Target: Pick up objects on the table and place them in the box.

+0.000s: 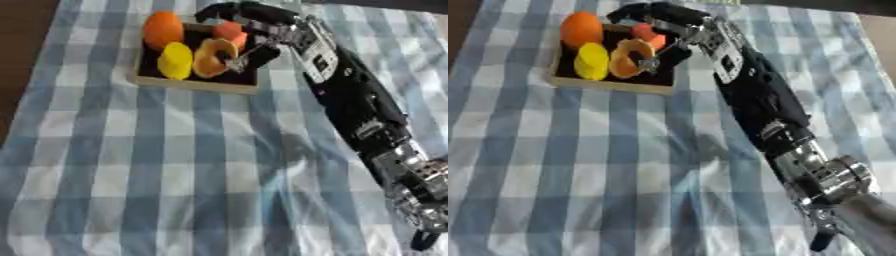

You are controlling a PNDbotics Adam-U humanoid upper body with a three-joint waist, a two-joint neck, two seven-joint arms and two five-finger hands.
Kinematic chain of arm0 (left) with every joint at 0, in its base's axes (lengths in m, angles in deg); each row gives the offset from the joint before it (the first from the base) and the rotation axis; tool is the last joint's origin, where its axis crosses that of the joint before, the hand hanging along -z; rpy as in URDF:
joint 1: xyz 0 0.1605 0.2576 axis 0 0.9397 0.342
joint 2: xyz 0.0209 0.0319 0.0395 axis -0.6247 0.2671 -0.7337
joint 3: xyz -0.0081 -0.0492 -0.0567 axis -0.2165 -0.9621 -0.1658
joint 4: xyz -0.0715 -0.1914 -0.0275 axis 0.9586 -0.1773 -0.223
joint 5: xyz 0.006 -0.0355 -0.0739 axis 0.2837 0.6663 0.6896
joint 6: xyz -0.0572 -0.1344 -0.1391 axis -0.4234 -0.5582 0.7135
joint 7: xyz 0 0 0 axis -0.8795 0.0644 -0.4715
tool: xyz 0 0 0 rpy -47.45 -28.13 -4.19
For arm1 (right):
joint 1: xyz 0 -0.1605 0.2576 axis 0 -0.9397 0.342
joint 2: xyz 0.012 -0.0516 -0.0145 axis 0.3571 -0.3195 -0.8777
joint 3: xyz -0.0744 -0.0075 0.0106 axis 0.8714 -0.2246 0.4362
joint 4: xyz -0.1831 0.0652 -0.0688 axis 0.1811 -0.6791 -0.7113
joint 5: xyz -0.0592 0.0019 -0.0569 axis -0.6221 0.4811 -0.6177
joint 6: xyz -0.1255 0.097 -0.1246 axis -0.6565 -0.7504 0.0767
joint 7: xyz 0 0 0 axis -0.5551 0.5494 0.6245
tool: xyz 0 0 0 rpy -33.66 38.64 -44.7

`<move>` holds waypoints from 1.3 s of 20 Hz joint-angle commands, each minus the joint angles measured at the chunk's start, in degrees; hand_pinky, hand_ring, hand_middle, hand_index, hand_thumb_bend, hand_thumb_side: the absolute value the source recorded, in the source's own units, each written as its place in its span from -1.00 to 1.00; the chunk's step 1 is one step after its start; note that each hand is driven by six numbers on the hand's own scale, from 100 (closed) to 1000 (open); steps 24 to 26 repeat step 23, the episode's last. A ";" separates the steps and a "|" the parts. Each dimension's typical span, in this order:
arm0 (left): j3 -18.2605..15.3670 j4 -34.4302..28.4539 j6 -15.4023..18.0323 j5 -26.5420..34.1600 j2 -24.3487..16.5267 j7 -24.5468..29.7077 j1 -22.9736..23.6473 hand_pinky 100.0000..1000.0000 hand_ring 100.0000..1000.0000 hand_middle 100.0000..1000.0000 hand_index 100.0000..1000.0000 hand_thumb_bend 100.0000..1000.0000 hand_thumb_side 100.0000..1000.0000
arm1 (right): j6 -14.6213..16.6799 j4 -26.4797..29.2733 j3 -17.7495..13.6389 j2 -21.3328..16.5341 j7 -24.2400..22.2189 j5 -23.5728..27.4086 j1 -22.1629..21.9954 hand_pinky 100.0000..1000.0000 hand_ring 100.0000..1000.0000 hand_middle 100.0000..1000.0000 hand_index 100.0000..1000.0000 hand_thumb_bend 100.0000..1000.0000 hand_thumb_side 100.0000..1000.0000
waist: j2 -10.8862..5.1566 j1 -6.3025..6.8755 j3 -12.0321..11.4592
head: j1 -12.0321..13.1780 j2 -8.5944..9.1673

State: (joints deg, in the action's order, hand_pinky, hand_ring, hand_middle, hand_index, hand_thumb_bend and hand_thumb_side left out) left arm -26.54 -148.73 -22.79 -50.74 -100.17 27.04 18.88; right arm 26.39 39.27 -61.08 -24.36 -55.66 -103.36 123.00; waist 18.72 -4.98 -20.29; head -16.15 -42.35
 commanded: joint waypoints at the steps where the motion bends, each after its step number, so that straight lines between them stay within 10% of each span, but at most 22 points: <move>1: -0.49 -1.09 0.11 -0.02 -0.46 -0.88 -0.34 0.29 0.61 0.47 0.63 -1.00 0.21 | 2.27 7.00 -0.50 -3.38 -4.89 9.40 0.57 1.00 1.00 0.40 1.00 -1.00 -0.60 | -2.51 0.01 0.47 | 0.67 -0.45; 3: -0.70 -1.09 0.25 -0.07 -0.73 -1.53 -0.11 0.29 0.61 0.46 0.63 -1.00 0.21 | 0.55 12.33 -0.11 -5.13 -5.32 18.56 -0.69 1.00 1.00 -0.02 0.99 -1.00 0.25 | -2.81 0.08 1.14 | 1.33 -0.72; 4: -0.81 -1.09 0.32 -0.15 -0.94 -1.82 0.06 0.29 0.61 0.46 0.63 -1.00 0.21 | -0.94 15.29 -0.20 -6.44 -5.63 23.44 -1.55 1.00 1.00 -0.20 0.91 -1.00 -0.20 | -2.96 0.11 1.56 | 1.76 -0.87; 7: -1.32 -1.09 0.46 -0.57 -1.78 -2.61 0.76 0.29 0.61 0.46 0.63 -1.00 0.22 | -5.61 24.57 -1.99 -11.47 -5.43 35.05 -5.40 1.00 1.00 -0.45 0.83 -1.00 -0.18 | -3.45 0.27 3.13 | 3.63 -1.27; 13: -2.21 -1.09 1.17 -1.53 -3.65 -4.27 1.70 0.29 0.62 0.46 0.63 -1.00 0.25 | -9.59 39.49 -7.31 -21.32 -0.19 48.89 -18.60 1.00 1.00 -0.23 0.90 -1.00 0.04 | -4.24 0.95 5.94 | 7.16 -1.58; 22: -4.29 -1.09 2.84 -2.93 -6.92 -7.21 3.41 0.29 0.61 0.46 0.63 -1.00 0.27 | -5.45 52.01 -16.68 -23.80 5.98 52.71 -44.20 1.00 1.00 -0.27 0.88 -1.00 -0.18 | -3.82 2.36 8.34 | 11.53 -1.68; 26: -4.55 -1.09 3.09 -3.00 -7.16 -7.66 3.59 0.29 0.61 0.46 0.63 -1.00 0.27 | -4.29 52.10 -17.36 -22.78 6.17 52.63 -46.21 1.00 1.00 -0.30 0.88 -1.00 -0.18 | -3.77 2.50 8.51 | 11.87 -1.72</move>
